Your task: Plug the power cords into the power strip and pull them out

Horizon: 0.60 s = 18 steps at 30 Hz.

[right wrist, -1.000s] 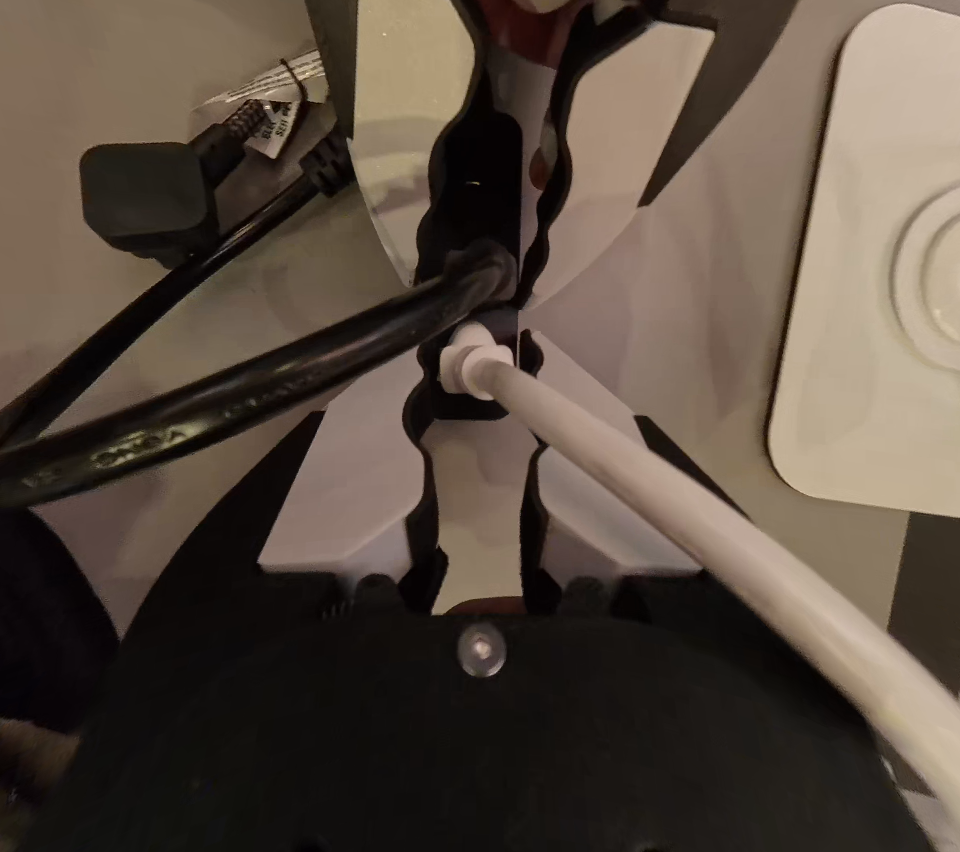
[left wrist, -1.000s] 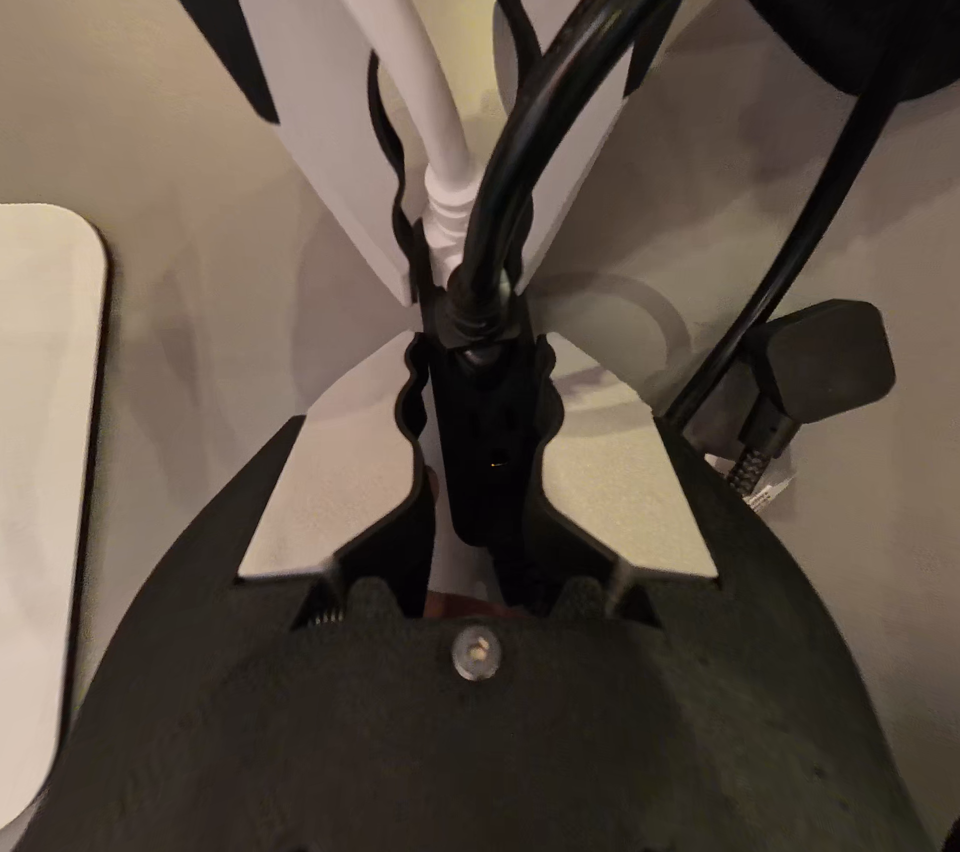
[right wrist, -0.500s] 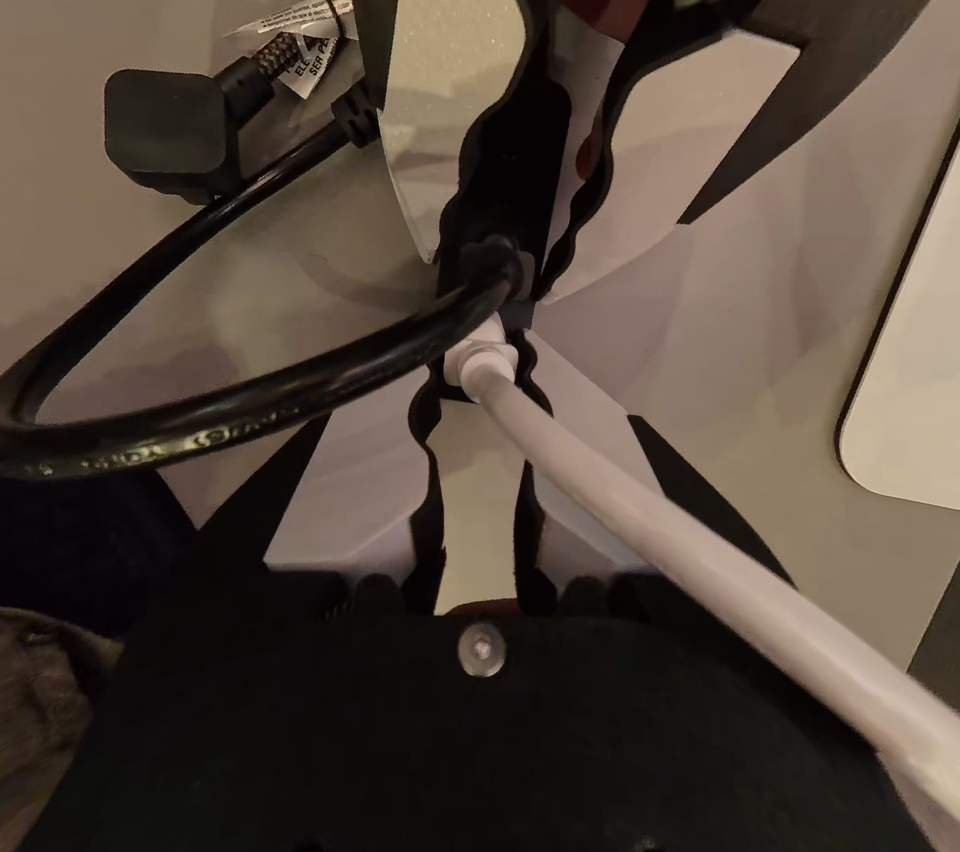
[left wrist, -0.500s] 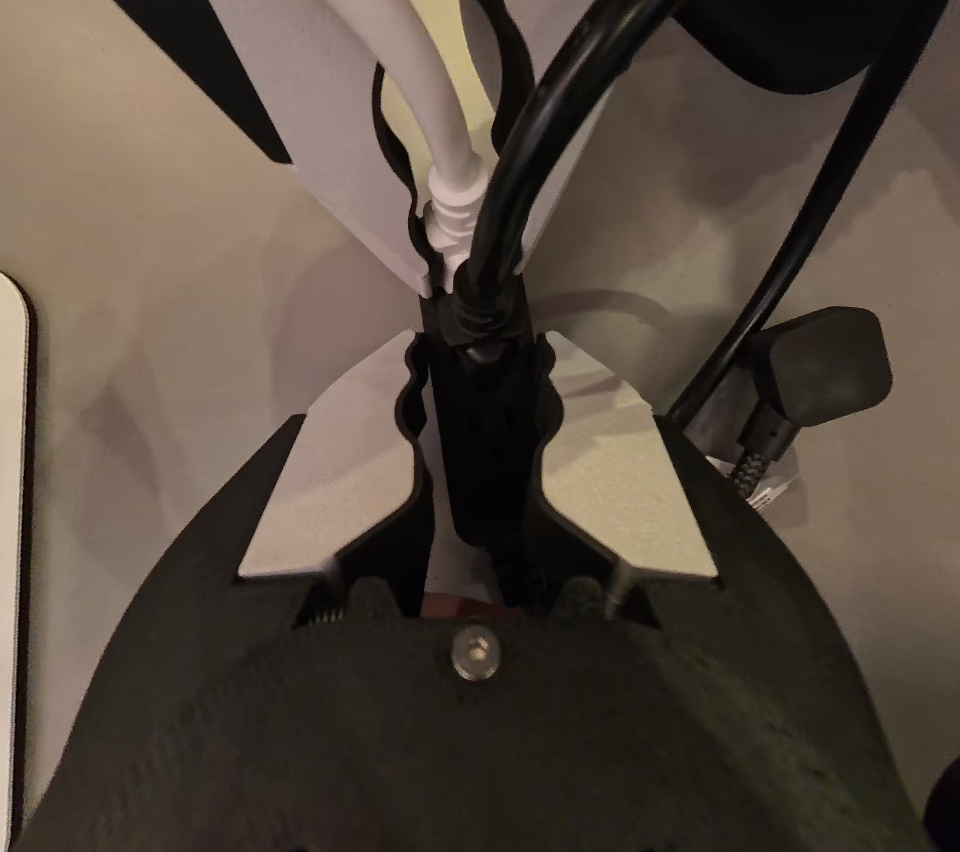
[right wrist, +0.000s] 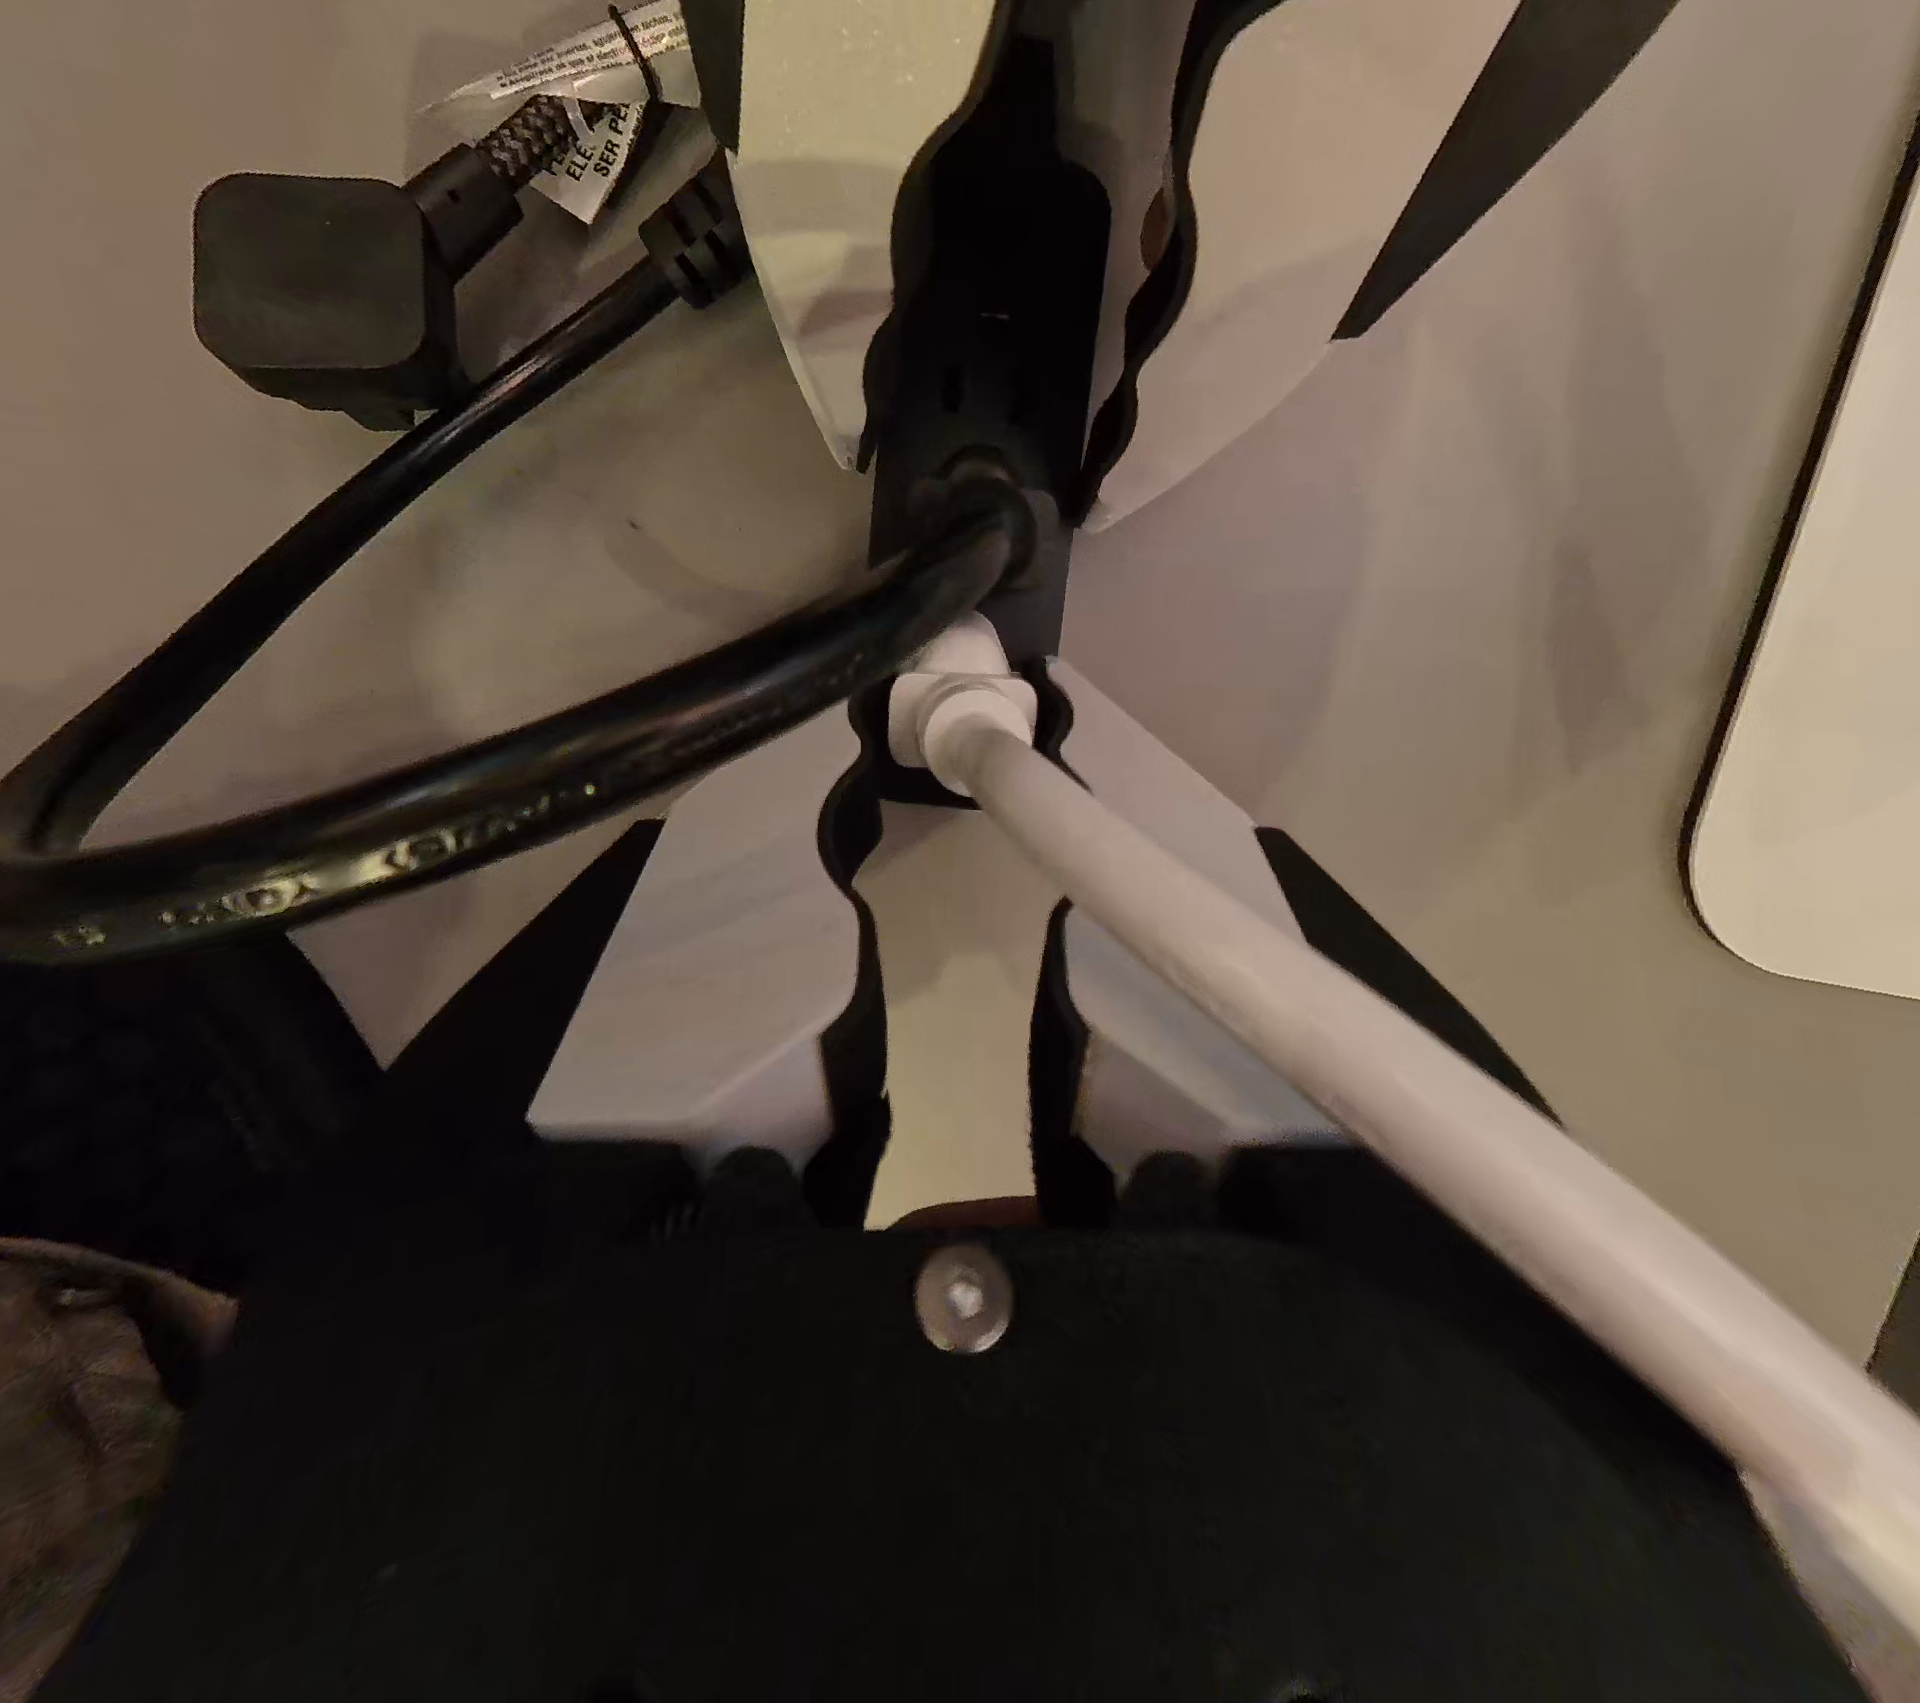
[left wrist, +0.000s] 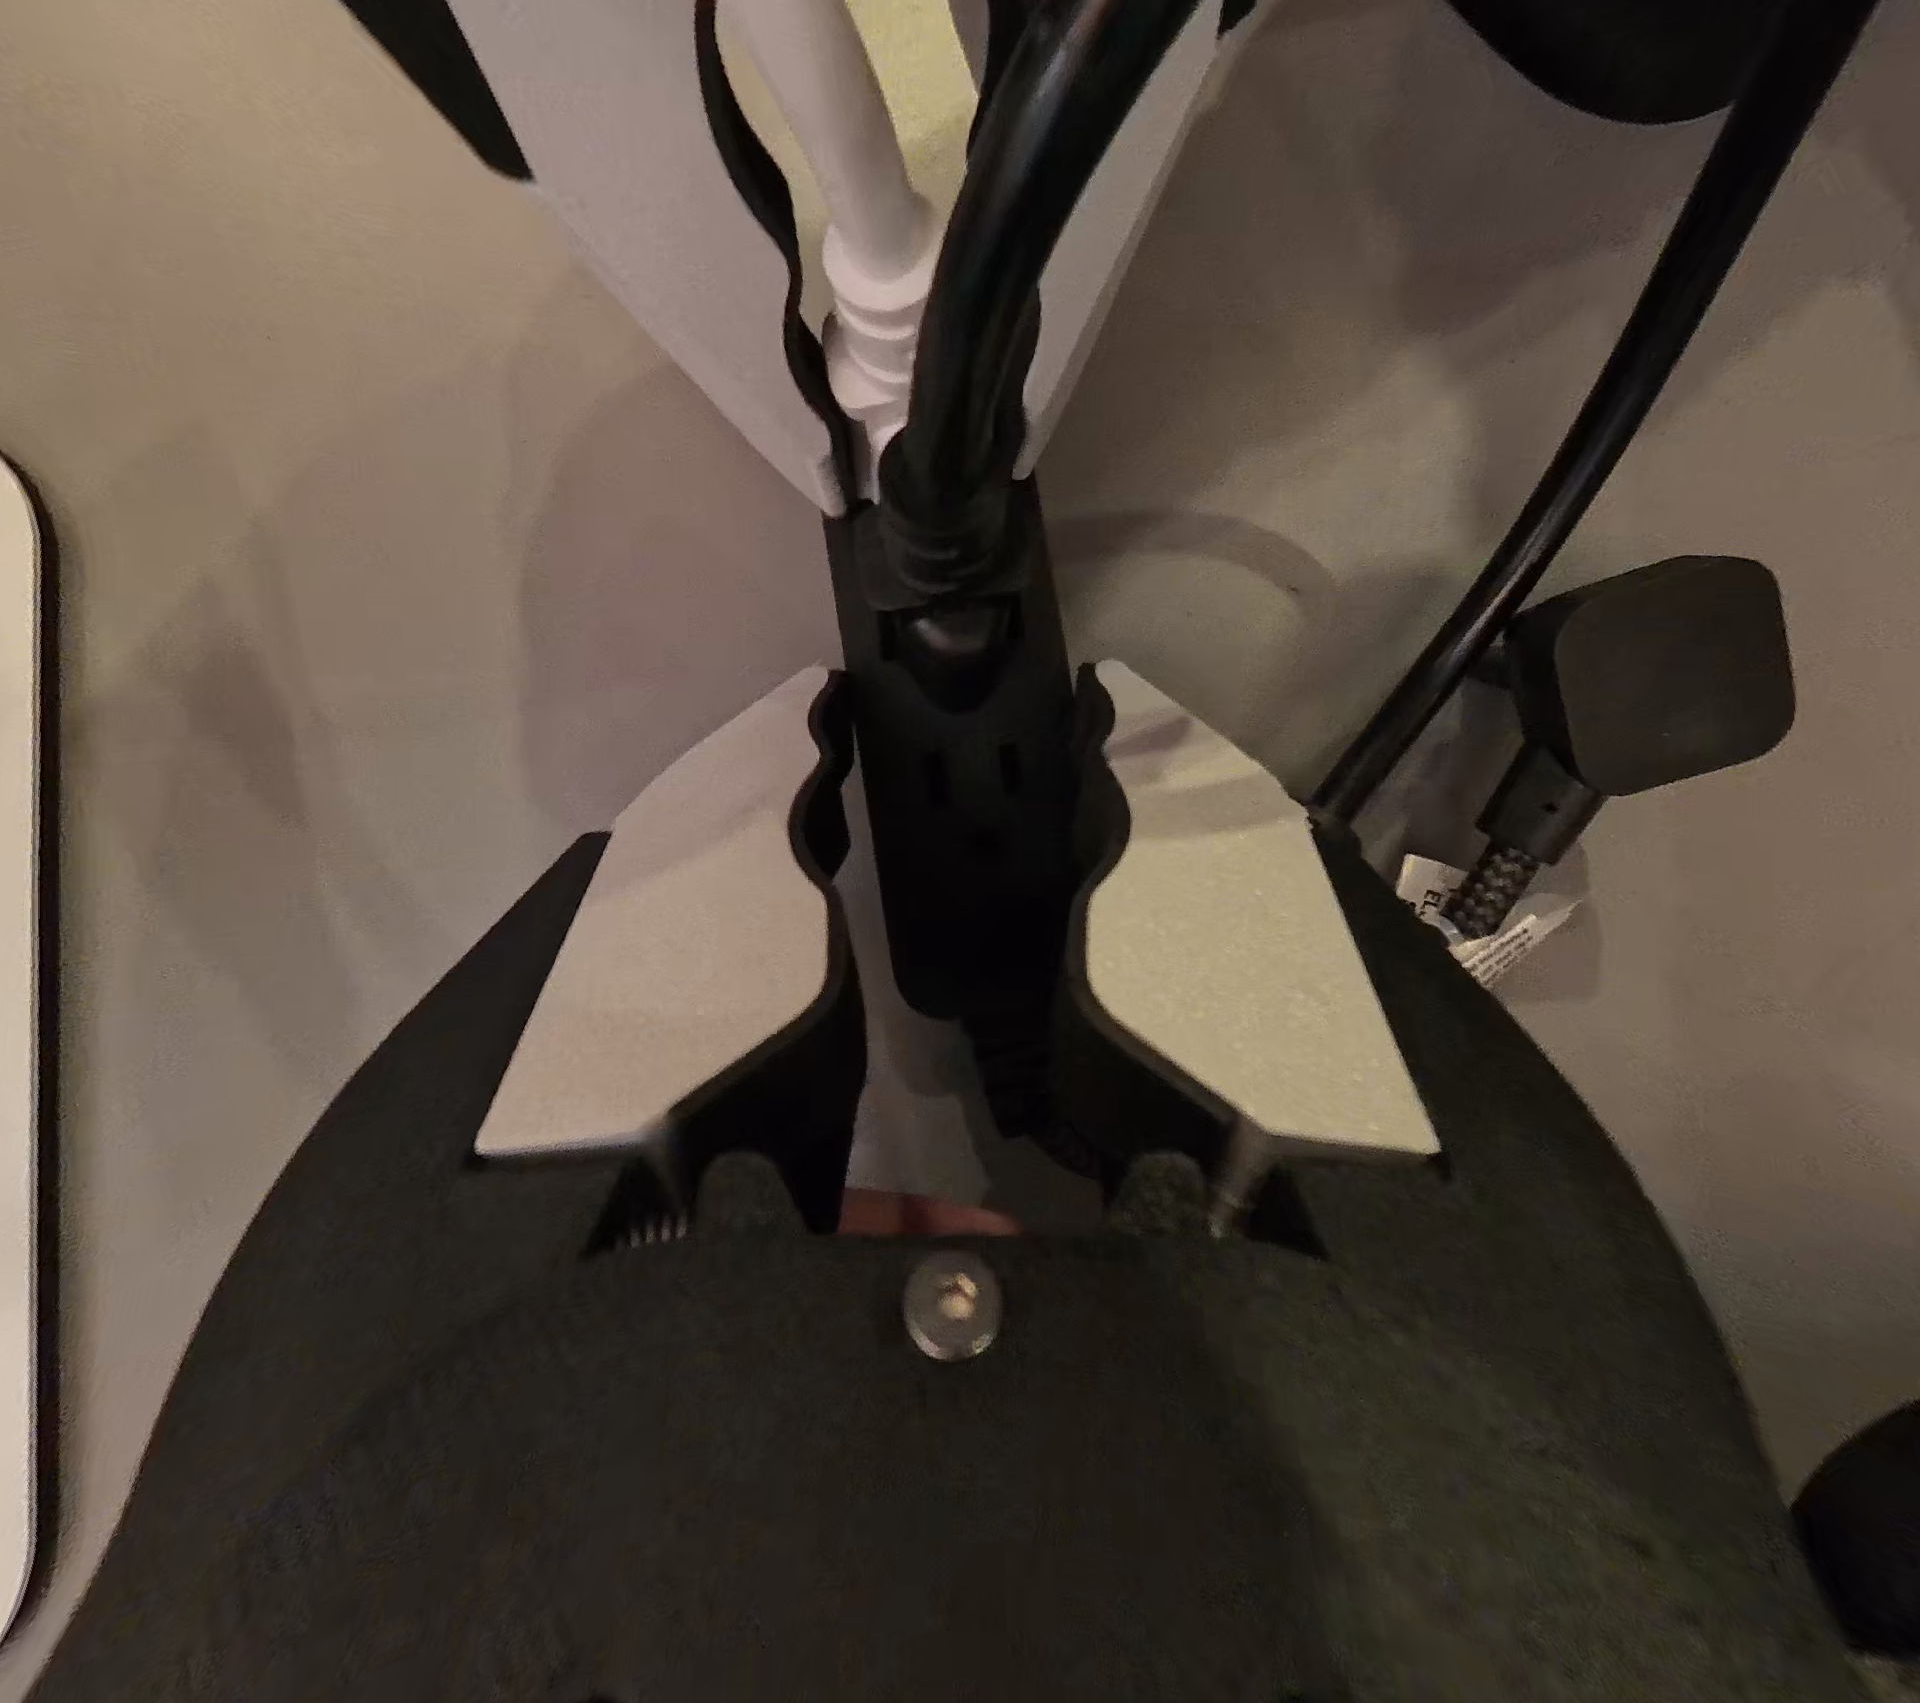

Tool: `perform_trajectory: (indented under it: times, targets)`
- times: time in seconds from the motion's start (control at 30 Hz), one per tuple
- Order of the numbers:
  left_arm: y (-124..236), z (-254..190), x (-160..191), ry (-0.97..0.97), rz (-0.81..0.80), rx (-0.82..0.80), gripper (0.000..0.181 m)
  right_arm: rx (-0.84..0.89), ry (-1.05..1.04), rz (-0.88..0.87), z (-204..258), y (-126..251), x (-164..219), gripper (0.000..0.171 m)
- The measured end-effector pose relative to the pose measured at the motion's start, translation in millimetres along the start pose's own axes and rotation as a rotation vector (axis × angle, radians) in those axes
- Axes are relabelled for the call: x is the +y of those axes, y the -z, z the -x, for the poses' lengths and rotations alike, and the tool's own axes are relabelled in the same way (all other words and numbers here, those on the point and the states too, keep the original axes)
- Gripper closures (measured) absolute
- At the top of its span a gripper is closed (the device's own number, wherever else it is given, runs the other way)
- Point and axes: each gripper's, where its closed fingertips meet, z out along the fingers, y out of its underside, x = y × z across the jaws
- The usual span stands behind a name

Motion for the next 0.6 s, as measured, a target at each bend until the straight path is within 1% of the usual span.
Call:
perform_trajectory:
  times: [0.37,0.6]
  targets:
    - [0.3,0.3,0.2,0.001,-0.009,0.000,0.141,0.002,-0.008,0.014,-0.5,0.5,2.9,0.148]
    - [5.3,-0.6,9.1,0.010,0.061,-0.010,0.140,-0.005,-0.016,-0.002,-2.0,0.3,2.3,0.148]
